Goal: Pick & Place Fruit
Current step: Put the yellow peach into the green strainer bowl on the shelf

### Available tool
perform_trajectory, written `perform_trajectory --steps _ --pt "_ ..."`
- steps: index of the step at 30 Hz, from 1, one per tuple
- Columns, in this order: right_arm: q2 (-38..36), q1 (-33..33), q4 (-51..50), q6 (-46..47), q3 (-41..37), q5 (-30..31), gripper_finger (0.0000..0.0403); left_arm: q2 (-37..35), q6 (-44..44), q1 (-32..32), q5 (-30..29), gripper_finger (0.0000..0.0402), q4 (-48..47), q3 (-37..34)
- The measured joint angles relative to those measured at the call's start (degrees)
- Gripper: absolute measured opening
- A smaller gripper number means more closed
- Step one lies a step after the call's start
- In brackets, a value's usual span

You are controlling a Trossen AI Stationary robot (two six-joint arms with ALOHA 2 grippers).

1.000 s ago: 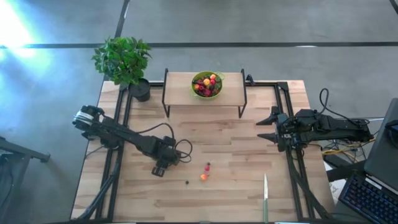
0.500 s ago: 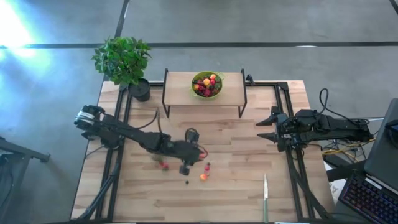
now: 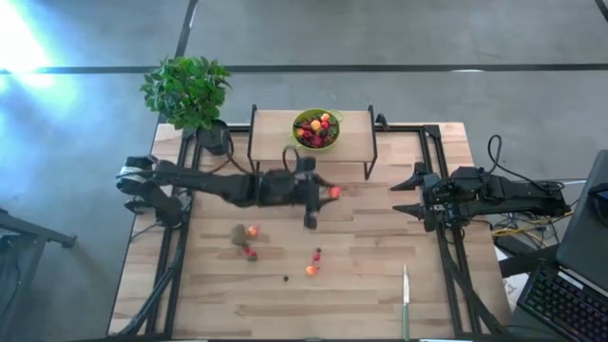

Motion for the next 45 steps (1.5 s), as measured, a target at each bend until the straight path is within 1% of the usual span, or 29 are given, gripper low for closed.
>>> perform_trajectory --steps 9,16,22,28,34,38,45 --pt "0.0 0.0 0.0 0.0 0.0 0.0 0.0302 0.0 -3.8 10.0 0.0 0.0135 -0.3 4.9" --pt "0.0 0.0 0.0 0.0 0.0 0.0 0.0324 0.0 -4.3 16.3 0.0 0.0135 -0.5 5.0" --pt "0.0 0.0 0.0 0.0 0.0 0.0 0.0344 0.0 -5.8 20.4 -2.3 0.0136 -2.7 4.7" --pt "0.0 0.0 0.0 0.0 0.0 0.0 0.0358 0.0 -8.5 23.2 -4.1 0.0136 -5.3 4.7" --pt "0.0 0.0 0.0 0.0 0.0 0.0 0.0352 0.0 -9.9 24.4 -5.0 0.0136 -9.5 4.5" --pt "0.0 0.0 0.0 0.0 0.0 0.0 0.034 0.0 -9.9 24.6 -6.9 0.0136 -11.2 4.5" --pt "0.0 0.0 0.0 0.0 0.0 0.0 0.0318 -0.1 -9.9 24.6 -7.3 0.0136 -14.3 4.5"
